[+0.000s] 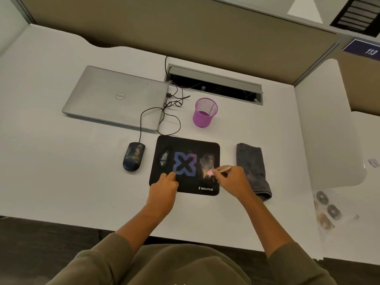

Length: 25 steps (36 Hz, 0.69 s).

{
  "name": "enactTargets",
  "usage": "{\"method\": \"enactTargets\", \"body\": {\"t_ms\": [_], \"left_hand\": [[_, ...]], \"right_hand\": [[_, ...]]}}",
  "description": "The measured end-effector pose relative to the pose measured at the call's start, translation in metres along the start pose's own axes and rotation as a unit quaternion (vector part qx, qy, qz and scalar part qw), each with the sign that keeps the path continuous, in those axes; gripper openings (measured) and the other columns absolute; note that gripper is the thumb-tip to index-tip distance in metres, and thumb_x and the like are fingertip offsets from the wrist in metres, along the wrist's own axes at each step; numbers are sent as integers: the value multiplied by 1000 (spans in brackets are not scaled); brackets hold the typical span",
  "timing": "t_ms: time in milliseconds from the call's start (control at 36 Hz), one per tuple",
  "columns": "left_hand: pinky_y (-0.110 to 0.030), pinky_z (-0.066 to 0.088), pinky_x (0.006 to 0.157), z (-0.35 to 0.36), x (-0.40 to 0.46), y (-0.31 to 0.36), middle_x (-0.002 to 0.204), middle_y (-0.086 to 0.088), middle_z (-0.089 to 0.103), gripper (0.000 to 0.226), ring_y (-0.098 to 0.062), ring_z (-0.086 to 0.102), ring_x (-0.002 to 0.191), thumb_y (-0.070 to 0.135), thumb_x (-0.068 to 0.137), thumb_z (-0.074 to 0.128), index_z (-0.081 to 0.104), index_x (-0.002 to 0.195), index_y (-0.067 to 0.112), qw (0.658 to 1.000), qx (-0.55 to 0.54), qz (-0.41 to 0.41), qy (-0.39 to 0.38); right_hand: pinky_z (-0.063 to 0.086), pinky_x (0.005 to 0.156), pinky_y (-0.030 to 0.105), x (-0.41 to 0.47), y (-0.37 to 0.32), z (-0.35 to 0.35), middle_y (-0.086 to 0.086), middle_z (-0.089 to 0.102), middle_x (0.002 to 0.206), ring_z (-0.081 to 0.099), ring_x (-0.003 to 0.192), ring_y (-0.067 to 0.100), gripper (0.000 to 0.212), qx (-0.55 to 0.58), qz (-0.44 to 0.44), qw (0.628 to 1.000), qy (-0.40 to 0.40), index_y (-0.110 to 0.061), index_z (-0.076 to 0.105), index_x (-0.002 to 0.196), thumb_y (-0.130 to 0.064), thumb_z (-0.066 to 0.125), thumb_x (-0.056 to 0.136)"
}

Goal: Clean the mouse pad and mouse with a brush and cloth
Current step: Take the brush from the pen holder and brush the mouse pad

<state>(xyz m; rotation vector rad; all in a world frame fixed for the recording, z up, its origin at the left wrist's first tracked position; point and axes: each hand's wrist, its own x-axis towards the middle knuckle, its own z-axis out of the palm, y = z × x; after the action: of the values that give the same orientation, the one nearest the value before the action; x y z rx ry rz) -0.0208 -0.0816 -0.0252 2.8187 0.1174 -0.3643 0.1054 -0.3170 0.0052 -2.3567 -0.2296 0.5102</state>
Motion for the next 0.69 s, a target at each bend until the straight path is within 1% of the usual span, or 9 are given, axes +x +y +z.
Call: {"method": "enactTargets", "body": {"t_ms": [56,111,194,306,389,472,556,639,694], "left_hand": [[-28,58,85,0,0,1,136,1,55,29,-17,54,115,28,98,69,69,125,17,1000,-1,-3,1],[-28,58,85,0,0,1,136,1,55,28,-17,54,114,27,98,69,69,125,17,1000,-1,-3,0],[-27,57,88,-1,0,1,137,0,55,31,-17,55,115,30,99,68,68,126,17,1000,-5,-1,0],[-25,54,91,-4,1,1,138,1,54,34,-17,55,116,34,100,65,66,130,19,1000,-12,0,2],[-23,53,92,-4,1,1,138,1,54,36,-16,55,116,35,100,64,64,133,20,1000,-16,-6,2],[-25,55,91,-3,0,1,139,1,54,36,-16,55,117,34,99,66,64,132,19,1000,-12,-7,1],[-26,56,92,-2,-1,2,139,0,53,36,-16,55,117,32,99,67,64,132,18,1000,-3,-8,0],[-27,57,91,-3,-1,3,140,1,53,35,-17,54,118,30,99,68,65,132,18,1000,6,-8,0],[-27,56,92,-3,0,3,141,1,52,37,-17,54,119,31,99,67,64,134,18,1000,5,-7,0]], "right_hand": [[58,61,23,-6,2,-4,-15,71,64,70,67,8,23,7,2,1000,20,-44,73,79,-32,71,98],[57,60,21,-3,-7,-8,-17,72,66,71,66,10,31,18,-8,999,42,-49,70,72,-32,71,98],[60,62,22,11,-27,-6,-11,74,69,73,69,9,20,49,-29,996,66,-40,72,80,-31,71,98],[55,63,8,28,-44,8,-20,70,78,71,75,-2,9,60,-8,997,45,-32,76,94,-37,70,98],[57,68,13,24,-40,15,-16,69,79,71,75,6,15,50,13,998,20,-25,78,102,-36,69,99],[60,67,20,7,-22,15,-9,72,74,72,70,12,10,41,36,998,9,-29,77,95,-35,70,98],[57,65,21,-6,-2,10,-4,73,71,71,66,13,22,14,70,997,6,-20,79,87,-37,71,98],[64,69,29,-2,-1,-1,-1,74,68,73,65,17,31,41,74,996,20,-15,78,80,-39,71,97],[64,67,26,9,-9,-8,-3,75,67,74,61,14,27,76,58,994,47,-19,78,78,-38,72,97]]}}
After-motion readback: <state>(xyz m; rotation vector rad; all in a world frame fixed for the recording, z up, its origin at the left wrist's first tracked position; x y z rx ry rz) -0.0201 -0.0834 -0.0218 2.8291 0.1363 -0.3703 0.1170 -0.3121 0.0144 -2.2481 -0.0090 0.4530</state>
